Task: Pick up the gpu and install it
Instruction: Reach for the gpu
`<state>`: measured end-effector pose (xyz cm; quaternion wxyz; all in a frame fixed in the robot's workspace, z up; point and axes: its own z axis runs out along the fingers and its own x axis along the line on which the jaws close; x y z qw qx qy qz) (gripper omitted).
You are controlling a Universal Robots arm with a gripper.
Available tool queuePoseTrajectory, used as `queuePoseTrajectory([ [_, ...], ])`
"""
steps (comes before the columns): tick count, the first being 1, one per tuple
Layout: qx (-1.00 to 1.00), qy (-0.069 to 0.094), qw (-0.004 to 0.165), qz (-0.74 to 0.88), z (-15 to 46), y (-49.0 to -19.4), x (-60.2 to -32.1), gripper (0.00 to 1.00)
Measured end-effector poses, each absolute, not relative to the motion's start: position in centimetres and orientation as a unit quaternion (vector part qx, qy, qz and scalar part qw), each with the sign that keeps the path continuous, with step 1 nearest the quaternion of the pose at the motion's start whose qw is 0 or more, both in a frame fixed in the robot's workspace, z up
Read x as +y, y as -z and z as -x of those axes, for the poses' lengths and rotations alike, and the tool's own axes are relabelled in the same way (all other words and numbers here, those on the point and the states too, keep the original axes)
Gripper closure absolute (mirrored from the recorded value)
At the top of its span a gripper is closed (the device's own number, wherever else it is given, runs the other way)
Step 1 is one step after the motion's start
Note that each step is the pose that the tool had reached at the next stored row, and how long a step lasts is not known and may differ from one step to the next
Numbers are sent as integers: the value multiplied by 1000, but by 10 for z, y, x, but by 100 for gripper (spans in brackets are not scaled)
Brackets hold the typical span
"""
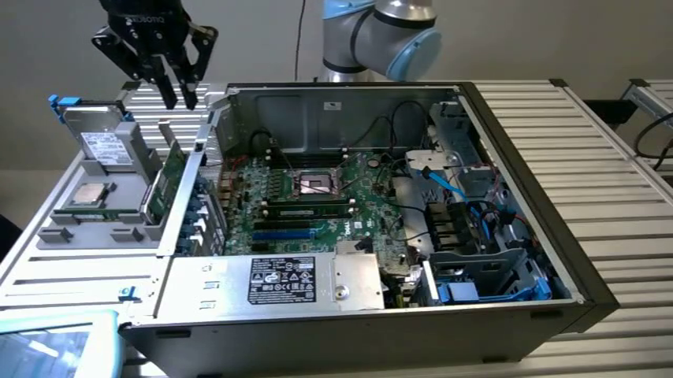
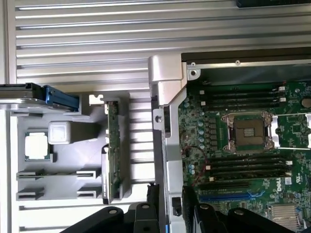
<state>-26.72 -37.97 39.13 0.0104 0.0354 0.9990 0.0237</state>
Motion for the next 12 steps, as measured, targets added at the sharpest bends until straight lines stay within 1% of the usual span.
queuePoseTrajectory([
  [7,999,-24,10,-35,299,-391,-376,66],
  [8,999,-24,10,-35,304,-390,-375,65],
  [10,999,-24,10,-35,313,-390,-374,65],
  [11,999,-24,10,-35,317,-390,-373,58],
  [12,999,-24,10,-35,322,-390,-373,58],
])
